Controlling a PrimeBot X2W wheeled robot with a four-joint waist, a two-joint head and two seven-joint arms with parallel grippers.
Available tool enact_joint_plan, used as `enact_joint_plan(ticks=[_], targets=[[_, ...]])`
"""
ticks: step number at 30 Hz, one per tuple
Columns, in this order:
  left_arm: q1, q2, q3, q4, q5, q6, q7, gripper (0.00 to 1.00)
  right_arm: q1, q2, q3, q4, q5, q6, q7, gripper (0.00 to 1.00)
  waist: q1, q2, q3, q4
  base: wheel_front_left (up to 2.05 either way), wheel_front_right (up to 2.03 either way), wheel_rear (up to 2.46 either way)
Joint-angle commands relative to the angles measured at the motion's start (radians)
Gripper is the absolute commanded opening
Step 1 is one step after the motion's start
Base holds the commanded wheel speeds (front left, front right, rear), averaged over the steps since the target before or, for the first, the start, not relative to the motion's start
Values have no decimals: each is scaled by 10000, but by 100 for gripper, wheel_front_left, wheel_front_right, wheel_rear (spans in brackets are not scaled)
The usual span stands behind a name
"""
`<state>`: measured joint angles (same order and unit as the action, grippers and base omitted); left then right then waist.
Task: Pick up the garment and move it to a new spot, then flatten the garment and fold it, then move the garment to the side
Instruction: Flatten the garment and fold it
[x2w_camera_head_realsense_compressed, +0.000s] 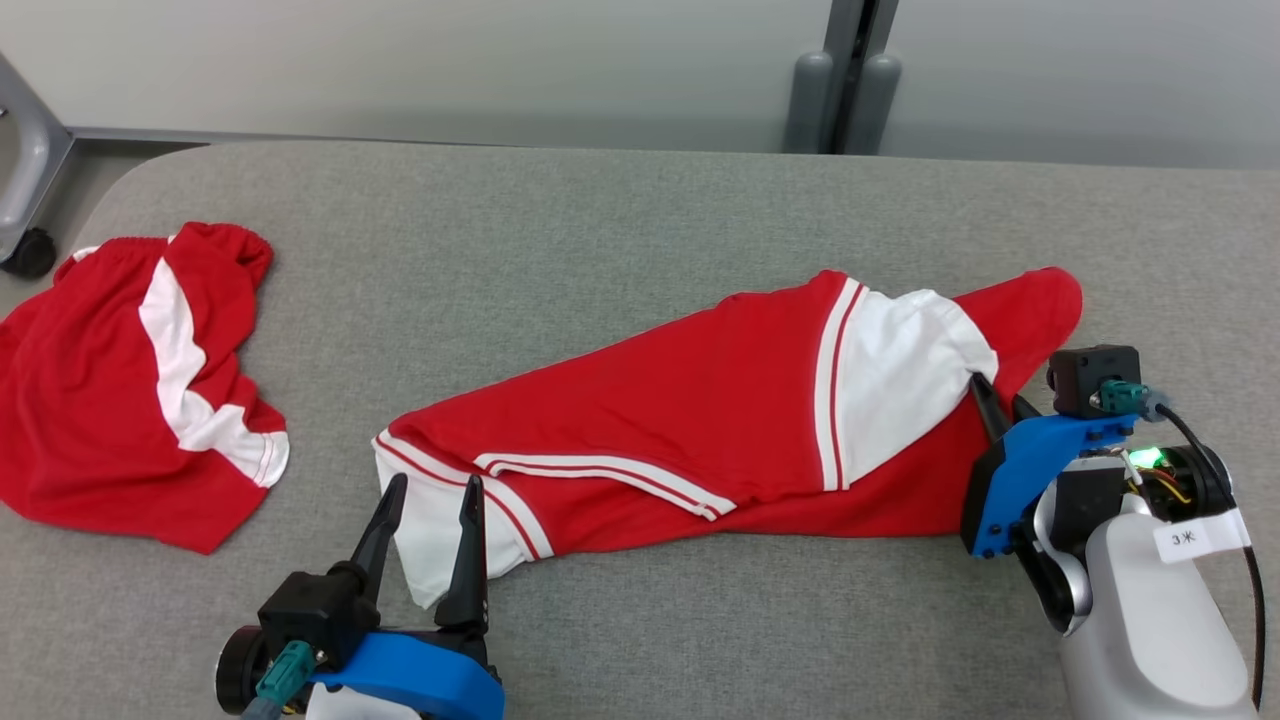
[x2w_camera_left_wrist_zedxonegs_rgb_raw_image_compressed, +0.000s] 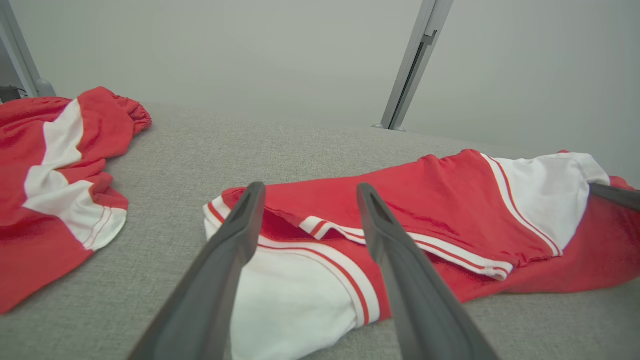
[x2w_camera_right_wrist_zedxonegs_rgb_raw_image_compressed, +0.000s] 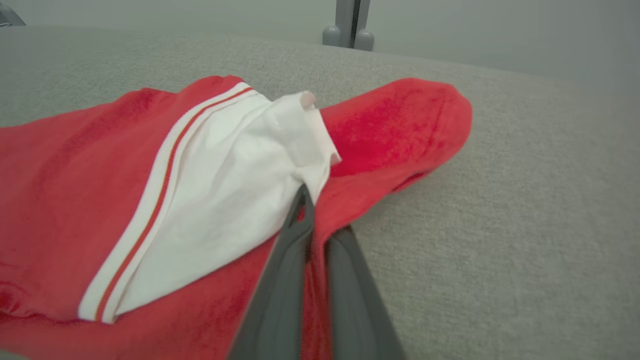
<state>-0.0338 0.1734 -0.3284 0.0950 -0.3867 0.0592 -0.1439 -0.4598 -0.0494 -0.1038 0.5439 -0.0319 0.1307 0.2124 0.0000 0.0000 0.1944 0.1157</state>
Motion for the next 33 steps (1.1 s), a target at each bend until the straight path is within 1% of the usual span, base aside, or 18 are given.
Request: enact_joint_plan(ticks=[1, 4, 8, 15, 17, 19, 22, 25, 27, 30, 33], targets=[[71, 23, -6, -13, 3, 21, -7, 100, 307, -21, 154, -380, 131, 1, -161, 0, 0, 0, -135, -135, 0, 0, 0], [186, 50, -37, -53, -30, 64, 24, 100, 838, -21, 494, -1379, 347, 1, -259, 0, 0, 0, -291, -310, 0, 0, 0], [289, 84, -41, -116, -59, 117, 41, 100, 1895, -17, 829, -3266, 452, 1, 2, 0, 0, 0, -459, -519, 0, 0, 0], [479, 236, 84, -295, -128, 260, 92, 100, 3862, -21, 1346, -7119, 572, 1, 1040, 0, 0, 0, -636, -874, 0, 0, 0], [456, 271, 86, -343, -139, 266, 96, 100, 4188, -20, 1331, -7914, 500, 1, 1278, 0, 0, 0, -623, -913, 0, 0, 0], [404, 277, 74, -402, -138, 280, 90, 100, 4363, -20, 1276, -8455, 570, 1, 1485, 0, 0, 0, -563, -922, 0, 0, 0], [233, 262, 16, -472, -110, 268, 94, 100, 4284, -20, 1066, -8609, 519, 1, 1804, 0, 0, 0, -366, -845, 0, 0, 0], [100, 215, -69, -464, -96, 219, 80, 100, 3713, -18, 844, -8056, 412, 1, 2040, 0, 0, 0, -136, -692, 0, 0, 0], [-26, 168, -117, -423, -112, 186, 46, 100, 3221, -59, 583, -7391, 382, 1, 2136, 0, 0, 0, 23, -559, 0, 0, 0], [-194, 110, -165, -358, -104, 162, -16, 100, 2219, -404, 118, -6169, 187, 1, 2055, 0, 0, 0, 243, -345, 0, 0, 0], [-356, 75, -205, -300, -94, 143, -52, 100, 1077, -801, -20, -4818, -61, 1, 1840, 0, 0, 0, 457, -131, 0, 0, 0]])
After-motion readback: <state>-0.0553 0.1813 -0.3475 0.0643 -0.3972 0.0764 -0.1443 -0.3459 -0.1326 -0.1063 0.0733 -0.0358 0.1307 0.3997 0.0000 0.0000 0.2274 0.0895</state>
